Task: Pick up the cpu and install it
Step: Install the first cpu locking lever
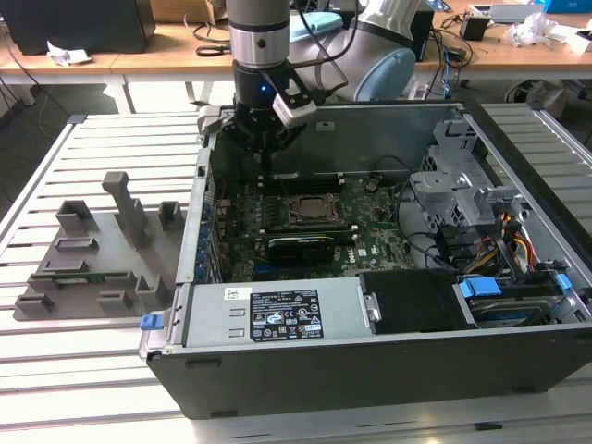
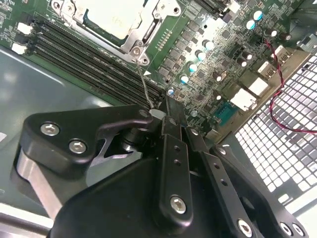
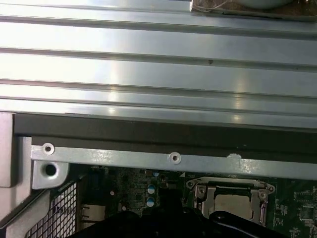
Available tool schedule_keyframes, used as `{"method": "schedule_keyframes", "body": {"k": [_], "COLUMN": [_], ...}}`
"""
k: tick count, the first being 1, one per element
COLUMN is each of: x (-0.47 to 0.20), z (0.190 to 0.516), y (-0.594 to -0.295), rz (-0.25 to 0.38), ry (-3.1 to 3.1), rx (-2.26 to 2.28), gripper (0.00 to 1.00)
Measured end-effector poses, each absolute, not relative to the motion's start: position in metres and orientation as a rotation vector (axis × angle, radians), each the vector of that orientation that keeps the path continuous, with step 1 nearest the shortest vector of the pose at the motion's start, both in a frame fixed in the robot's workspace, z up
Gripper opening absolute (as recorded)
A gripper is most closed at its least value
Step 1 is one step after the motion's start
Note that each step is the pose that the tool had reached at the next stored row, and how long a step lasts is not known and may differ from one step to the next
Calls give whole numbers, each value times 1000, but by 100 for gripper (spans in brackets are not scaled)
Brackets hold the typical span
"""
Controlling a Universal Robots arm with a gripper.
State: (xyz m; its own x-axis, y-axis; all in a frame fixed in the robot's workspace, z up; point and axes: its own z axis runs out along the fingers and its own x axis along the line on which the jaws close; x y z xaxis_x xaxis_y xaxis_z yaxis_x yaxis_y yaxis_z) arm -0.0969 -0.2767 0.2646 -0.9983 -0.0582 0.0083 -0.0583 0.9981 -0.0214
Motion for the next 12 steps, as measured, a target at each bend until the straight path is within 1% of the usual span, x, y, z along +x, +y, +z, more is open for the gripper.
{"method": "schedule_keyframes", "body": {"k": [12], "x": [-69], "z": [265], "y": [-277], "rz": [34], "ry": [-3132], "rx": [91], "gripper": [11]}}
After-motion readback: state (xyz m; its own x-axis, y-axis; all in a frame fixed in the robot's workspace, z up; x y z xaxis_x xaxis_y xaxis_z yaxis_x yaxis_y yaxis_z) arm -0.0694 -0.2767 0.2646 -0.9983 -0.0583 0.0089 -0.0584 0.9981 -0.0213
